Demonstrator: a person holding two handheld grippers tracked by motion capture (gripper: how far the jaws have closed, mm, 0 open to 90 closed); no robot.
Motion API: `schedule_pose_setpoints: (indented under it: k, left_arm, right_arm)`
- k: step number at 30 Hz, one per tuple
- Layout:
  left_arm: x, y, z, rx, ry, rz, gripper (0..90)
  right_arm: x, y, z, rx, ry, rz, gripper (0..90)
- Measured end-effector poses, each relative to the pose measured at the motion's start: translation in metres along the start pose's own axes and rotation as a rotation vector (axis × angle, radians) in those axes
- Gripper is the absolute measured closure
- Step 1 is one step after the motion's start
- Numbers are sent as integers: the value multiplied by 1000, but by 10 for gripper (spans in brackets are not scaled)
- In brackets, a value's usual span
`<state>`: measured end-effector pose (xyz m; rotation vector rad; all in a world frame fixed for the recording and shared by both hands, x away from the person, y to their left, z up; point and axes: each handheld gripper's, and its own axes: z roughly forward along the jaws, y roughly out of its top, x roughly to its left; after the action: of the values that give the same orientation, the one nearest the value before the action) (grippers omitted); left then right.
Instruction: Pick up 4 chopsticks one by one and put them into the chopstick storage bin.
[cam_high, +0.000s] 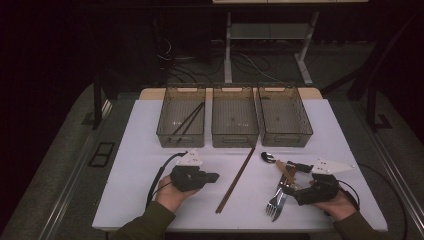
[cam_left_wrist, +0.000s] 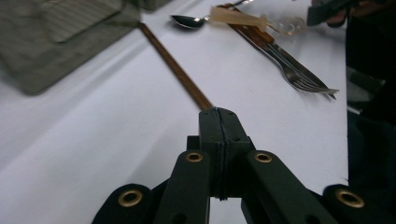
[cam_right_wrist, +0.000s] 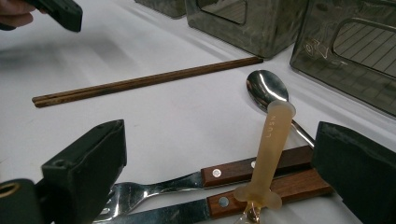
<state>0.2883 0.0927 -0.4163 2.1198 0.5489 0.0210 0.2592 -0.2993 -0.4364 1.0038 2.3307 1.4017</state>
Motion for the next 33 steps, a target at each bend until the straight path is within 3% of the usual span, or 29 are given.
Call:
schedule_pose_setpoints:
  k: [10,17,22,25,26,33]
  left_arm:
    - [-21,3,34,82,-71,45,897]
    - [-28,1,47,146,-99,71,897]
    - [-29,-1,53,198,-92,89,897]
    - [-29,-3,55,212,-85,76,897]
    - [-28,-3,55,228,-90,91,897]
    - [-29,-2,54,228,-77,88,897]
  right_arm:
    - [0,0,0,0,-2,-1,36]
    - [0,0,-1,1,-4,1,36]
    - [0,0,-1,2,-5,2,36]
    - [1,0,-1,1,-5,1,36]
    - [1,0,-1,1,-5,1,36]
    - [1,0,-1,1,-6,2,36]
